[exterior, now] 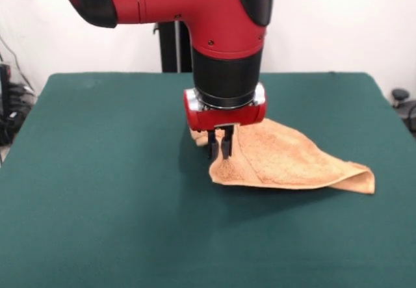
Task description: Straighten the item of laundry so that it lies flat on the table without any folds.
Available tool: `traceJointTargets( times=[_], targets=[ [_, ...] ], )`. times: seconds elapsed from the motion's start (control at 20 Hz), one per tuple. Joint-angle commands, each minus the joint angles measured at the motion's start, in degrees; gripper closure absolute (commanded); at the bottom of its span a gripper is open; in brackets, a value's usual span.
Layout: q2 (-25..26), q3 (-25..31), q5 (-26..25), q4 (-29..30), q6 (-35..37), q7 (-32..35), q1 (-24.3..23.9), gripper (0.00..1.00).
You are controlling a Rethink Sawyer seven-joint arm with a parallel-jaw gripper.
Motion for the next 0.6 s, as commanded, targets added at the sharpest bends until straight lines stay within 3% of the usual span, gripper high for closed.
traceJointTargets(
  times=[0.05, 0.35, 0.6],
  targets=[
    [2.3, -0.4, 0.8, -0.7, 3.7, -8.9, 2.3, 1.0],
    [-8.3, -1.7, 3.5, 12.0, 0.9, -0.5, 1.9, 1.0],
    [-23.6, -3.1, 12.0, 20.2, 9.1, 5.7, 4.5, 1.0]
  ],
)
